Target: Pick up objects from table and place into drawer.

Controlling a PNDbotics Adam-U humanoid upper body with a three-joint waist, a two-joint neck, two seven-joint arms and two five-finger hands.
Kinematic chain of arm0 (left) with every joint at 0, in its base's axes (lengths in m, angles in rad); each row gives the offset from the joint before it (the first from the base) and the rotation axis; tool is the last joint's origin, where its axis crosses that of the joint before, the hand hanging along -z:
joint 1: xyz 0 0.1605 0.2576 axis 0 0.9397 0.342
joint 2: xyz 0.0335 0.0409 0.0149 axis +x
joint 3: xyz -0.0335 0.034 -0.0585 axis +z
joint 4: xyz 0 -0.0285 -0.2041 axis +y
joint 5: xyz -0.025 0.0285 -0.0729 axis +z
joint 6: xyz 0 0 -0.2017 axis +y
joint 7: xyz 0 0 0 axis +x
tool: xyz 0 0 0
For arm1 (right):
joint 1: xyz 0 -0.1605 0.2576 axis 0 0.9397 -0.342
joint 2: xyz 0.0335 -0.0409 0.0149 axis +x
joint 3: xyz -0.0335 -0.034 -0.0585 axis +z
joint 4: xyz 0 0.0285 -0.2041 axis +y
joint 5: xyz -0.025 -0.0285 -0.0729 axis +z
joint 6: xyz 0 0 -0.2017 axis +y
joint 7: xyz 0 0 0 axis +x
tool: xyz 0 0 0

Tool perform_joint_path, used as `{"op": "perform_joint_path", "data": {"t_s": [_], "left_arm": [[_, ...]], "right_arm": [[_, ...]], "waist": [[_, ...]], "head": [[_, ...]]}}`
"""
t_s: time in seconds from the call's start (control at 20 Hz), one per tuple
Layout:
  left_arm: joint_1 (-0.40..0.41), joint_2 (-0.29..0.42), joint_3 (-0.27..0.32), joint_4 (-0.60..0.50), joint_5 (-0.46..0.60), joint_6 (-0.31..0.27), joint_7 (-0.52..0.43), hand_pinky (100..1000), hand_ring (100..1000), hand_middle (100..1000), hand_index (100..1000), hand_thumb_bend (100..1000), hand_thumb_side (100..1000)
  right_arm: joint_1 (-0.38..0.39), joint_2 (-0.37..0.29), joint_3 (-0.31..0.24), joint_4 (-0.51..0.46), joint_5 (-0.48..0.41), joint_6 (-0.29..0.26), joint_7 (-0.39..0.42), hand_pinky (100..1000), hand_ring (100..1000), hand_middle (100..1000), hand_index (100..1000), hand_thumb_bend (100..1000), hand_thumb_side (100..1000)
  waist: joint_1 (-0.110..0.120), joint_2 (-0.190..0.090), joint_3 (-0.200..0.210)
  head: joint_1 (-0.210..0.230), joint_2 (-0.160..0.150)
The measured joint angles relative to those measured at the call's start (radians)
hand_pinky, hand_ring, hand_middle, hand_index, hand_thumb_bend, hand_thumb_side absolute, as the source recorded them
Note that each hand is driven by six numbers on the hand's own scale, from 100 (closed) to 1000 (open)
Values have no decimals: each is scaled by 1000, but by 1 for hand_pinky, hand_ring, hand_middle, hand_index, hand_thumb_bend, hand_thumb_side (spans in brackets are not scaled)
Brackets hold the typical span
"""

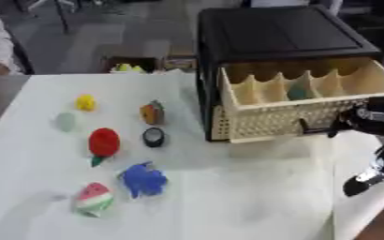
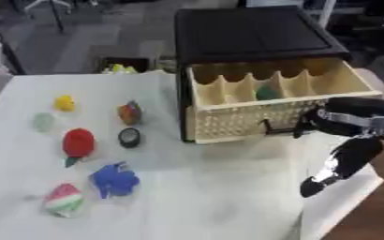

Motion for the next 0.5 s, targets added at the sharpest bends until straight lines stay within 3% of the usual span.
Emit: {"op": "perform_joint_path", "data": {"t_s": [0.5], "left_arm": [[0,2,0,0,0,2,2,568,643,638,766,100,836]], "right_arm": [[0,-5,0,-18,-14,0,3,100,100,100,741,1000,633]], "waist": [[-4,-4,-1]], "head": [[0,0]]}}
